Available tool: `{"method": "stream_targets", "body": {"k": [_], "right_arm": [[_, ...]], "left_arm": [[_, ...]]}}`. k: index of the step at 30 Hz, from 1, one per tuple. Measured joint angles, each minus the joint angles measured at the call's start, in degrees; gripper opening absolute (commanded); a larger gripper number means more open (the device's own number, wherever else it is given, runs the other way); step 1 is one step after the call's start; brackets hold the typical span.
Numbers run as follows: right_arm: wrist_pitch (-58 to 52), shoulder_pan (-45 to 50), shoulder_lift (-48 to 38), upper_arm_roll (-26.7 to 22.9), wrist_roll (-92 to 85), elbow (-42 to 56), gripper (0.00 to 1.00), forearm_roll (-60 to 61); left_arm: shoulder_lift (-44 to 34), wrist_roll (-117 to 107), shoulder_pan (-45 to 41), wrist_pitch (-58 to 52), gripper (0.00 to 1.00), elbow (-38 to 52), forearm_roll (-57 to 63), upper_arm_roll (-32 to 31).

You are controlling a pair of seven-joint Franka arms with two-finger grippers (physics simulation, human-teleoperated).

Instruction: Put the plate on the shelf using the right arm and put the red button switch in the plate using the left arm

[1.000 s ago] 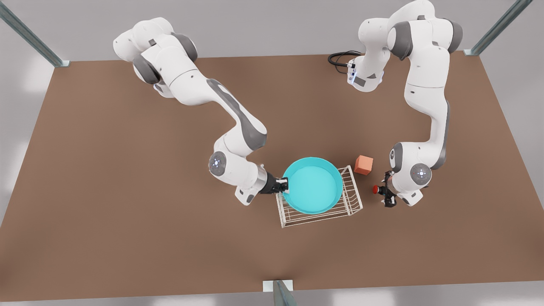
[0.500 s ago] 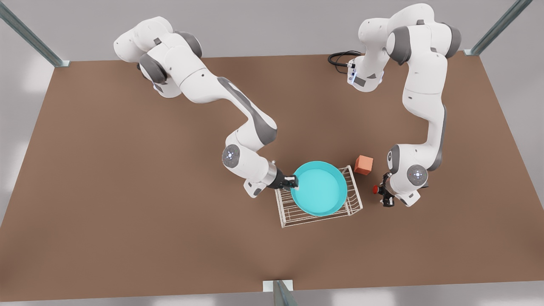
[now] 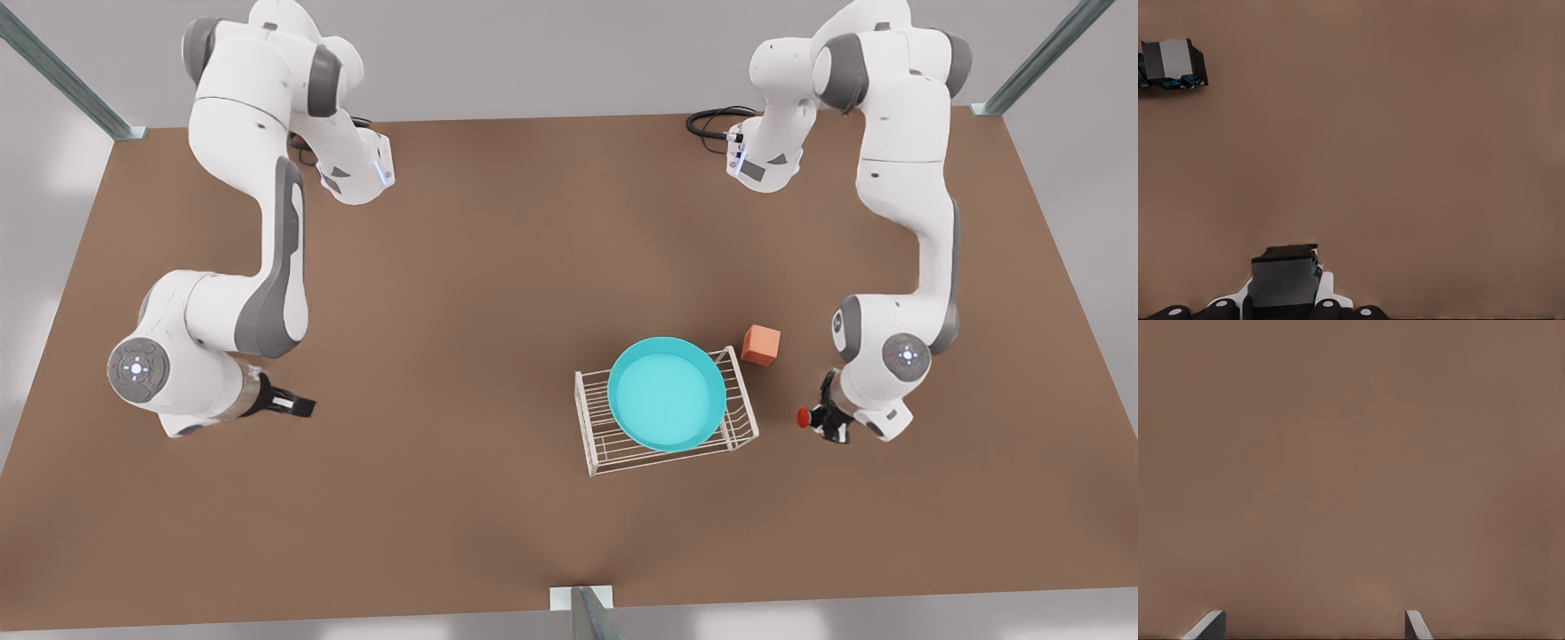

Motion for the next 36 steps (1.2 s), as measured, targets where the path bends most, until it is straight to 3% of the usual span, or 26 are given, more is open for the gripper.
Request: {"method": "stream_targets", "body": {"k": [3, 8, 13, 15, 16, 17, 23, 27, 30, 36], "right_arm": [[-0.71, -0.57, 0.03, -0.23, -4.97, -0.88, 1.00, -1.46], [-1.33, -1.49, 0.19, -0.25, -11.83, -0.84, 1.00, -2.13], [-1.60, -1.59, 0.29, -0.19, -17.02, -0.83, 1.00, -1.31], [-1.65, -1.78, 0.33, -0.19, -18.72, -0.83, 1.00, -1.08], [-1.68, -1.82, 0.34, -0.19, -19.50, -0.83, 1.00, -1.01], [-1.70, -1.83, 0.32, -0.17, -20.24, -0.83, 1.00, -0.93], [-1.76, -1.85, 0.37, -0.10, -23.90, -0.80, 1.00, -0.18], [-1.78, -1.84, 0.38, -0.10, -25.71, -0.74, 1.00, 0.01], [-1.78, -1.84, 0.38, -0.10, -26.83, -0.74, 1.00, 0.11], [-1.74, -1.84, 0.60, -0.02, -28.58, -0.74, 1.00, 0.17]], "left_arm": [[-4.57, -0.17, -0.21, -4.82, 0.39, 6.35, -4.31, -1.60], [-5.09, -2.27, -3.52, -6.68, 0.39, 8.43, -7.23, -11.30], [-2.35, -5.05, -8.90, -1.67, 0.39, 7.63, -7.73, -12.18], [-2.17, -5.94, -9.44, -0.34, 0.46, 6.55, -7.19, -12.20], [-2.20, -6.35, -9.61, 0.20, 0.55, 6.17, -7.02, -12.23], [-2.22, -6.74, -10.19, 0.67, 1.00, 5.48, -6.64, -12.24], [-4.96, -8.42, -11.00, 0.83, 1.00, 4.32, -2.85, -12.07], [-16.58, 1.35, -1.58, -13.50, 1.00, 5.67, -1.55, -10.89], [-22.68, 12.66, 0.38, -24.53, 1.00, 4.46, -1.18, -6.46], [-22.16, 32.86, 4.38, -35.23, 1.00, 8.31, -0.79, -3.58]]}}
